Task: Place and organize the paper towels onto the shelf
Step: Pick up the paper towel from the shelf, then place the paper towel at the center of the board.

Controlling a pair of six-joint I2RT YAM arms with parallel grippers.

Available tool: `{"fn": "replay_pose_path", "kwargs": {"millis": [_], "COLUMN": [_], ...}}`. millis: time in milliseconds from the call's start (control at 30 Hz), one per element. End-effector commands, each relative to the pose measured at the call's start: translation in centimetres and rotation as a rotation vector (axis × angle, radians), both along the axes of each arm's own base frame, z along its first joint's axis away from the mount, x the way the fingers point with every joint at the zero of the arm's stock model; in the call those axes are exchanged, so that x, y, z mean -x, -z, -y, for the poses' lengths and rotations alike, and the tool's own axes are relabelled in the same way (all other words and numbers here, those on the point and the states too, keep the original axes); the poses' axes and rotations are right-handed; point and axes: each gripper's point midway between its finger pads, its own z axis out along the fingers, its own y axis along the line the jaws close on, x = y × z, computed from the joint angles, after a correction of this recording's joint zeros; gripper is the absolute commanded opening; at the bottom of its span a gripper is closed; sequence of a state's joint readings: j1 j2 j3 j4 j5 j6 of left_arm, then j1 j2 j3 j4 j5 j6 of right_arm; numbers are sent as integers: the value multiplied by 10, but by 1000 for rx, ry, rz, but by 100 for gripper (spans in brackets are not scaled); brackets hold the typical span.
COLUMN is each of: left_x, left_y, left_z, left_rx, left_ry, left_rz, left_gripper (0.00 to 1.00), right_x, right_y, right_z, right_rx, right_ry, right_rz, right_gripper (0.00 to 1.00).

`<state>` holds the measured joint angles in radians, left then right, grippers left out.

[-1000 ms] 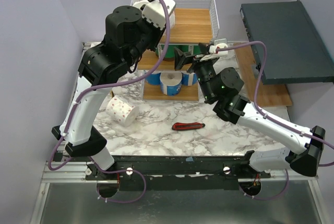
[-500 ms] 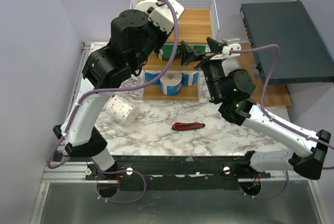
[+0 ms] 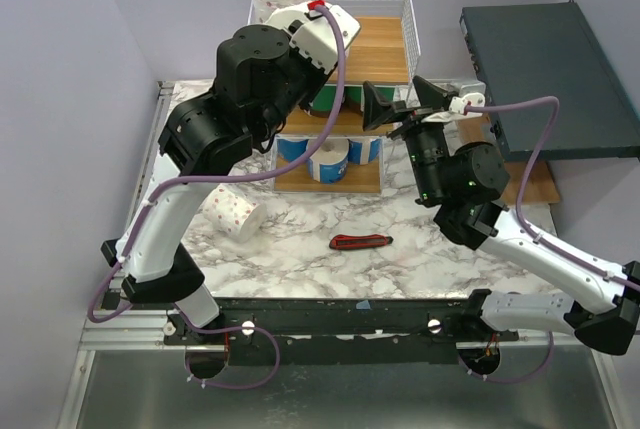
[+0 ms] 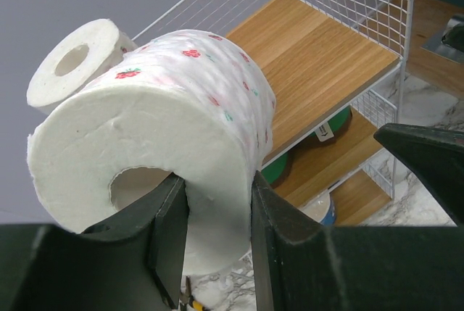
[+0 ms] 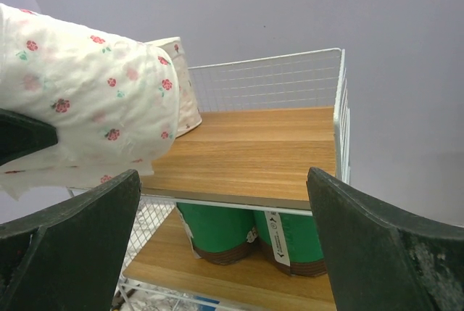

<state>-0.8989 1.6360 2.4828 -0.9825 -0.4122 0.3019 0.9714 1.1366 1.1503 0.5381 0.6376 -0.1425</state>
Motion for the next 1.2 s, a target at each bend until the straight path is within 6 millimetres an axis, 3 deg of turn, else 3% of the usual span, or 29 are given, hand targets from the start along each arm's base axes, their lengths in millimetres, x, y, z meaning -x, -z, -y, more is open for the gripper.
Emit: {"fn": "replay_pose_path", "kwargs": {"millis": [0,167,333,633,767,900,1067,1167], "left_x": [7,28,56,115,141,150,157,156], "left_y": [-12,-23,-10,70,115,187,268,298], "left_z": [0,-3,-1,-16,-6,7,13,19], "left_rx": [59,164,234,120,89,67,43,47], "left_ry": [15,65,148,124,175,167,114,79], "left_rz": [11,-25,-148,-352,-447,-562,-682,-717], "left_gripper": [13,14,16,16,16,16,16,16], "right_x": [4,16,24,65,65,62,67,70], "right_y": [4,1,0,16,60,118,164,189], "right_z": [5,-3,8,69,69,56,53,50], "right_rx": [21,51,36,-36,36,108,51,34], "right_ry": [-1,-79,-94,-127,-114,-99,-107,-122], "right_rz": [10,70,32,-130,-345,-563,-649,-689], "right_gripper": [100,100,100,100,100,100,100,100]}}
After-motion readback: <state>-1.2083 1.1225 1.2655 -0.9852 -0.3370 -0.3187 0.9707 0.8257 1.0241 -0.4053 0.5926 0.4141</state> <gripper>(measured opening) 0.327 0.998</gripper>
